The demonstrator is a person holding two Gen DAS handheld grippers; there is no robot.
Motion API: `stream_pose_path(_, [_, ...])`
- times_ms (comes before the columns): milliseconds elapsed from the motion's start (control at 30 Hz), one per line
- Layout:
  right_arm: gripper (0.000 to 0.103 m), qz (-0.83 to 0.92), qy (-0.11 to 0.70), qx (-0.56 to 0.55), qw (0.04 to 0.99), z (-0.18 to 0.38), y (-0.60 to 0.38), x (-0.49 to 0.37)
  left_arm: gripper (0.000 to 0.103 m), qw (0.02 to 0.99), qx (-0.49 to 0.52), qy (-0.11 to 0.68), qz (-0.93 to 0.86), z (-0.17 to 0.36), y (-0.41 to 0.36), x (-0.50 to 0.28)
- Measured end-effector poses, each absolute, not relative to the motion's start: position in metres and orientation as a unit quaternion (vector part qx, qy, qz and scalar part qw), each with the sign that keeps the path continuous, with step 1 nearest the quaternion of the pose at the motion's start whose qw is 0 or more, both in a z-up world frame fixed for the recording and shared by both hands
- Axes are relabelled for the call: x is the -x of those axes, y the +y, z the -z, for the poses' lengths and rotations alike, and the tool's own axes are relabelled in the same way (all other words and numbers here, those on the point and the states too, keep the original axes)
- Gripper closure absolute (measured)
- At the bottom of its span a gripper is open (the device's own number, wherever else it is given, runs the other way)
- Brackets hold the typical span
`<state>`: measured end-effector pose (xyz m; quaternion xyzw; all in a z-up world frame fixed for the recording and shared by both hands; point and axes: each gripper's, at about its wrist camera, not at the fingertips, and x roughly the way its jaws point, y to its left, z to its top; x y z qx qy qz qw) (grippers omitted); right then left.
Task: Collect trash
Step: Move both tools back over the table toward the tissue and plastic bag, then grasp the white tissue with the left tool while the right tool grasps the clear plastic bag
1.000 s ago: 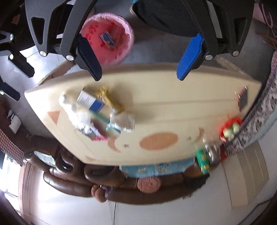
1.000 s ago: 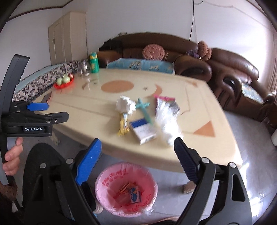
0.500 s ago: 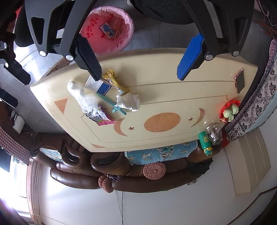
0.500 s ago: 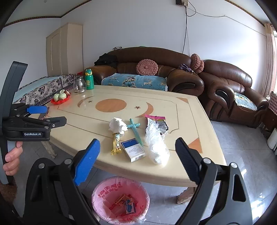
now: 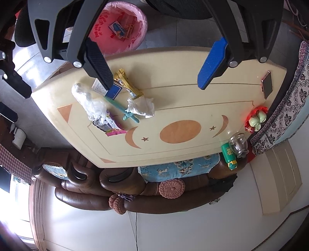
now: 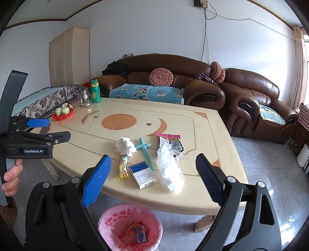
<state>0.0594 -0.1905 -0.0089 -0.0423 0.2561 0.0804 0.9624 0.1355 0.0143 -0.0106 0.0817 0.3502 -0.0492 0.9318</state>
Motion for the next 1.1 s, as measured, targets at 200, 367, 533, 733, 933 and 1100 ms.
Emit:
stream_pose_path(200, [0.016, -0.083, 0.262, 0.041, 0.961, 0.011, -0.19, -0.073, 0.016, 0.928, -0.084, 0.359, 0.047, 0.018, 0.013, -0.152])
stream_pose_path(367, [0.016, -0.084, 0.269, 0.041, 0.959, 0.015, -0.189, -0.084, 0.016, 0.925, -0.082, 0.369, 0.048, 0.025, 0.013, -0.165])
stream_pose_path(533, [0.016, -0.085, 0.28, 0.04, 0.955, 0.024, -0.189, -0.099, 0.016, 0.92, -0.078, 0.38, 0.048, 0.033, 0.012, -0.182])
stream_pose_path(733, [0.016, -0.083, 0.295, 0.036, 0.951, 0.041, -0.193, -0.121, 0.016, 0.914, -0.08, 0.395, 0.042, 0.048, 0.01, -0.21])
stream_pose_path(933, [0.016, -0.078, 0.312, 0.033, 0.946, 0.062, -0.2, -0.149, 0.016, 0.905, -0.073, 0.417, 0.045, 0.067, 0.006, -0.244])
stream_pose_path(1100, [0.016, -0.065, 0.325, 0.034, 0.943, 0.085, -0.207, -0.176, 0.016, 0.891, -0.038, 0.449, 0.062, 0.086, 0.005, -0.281])
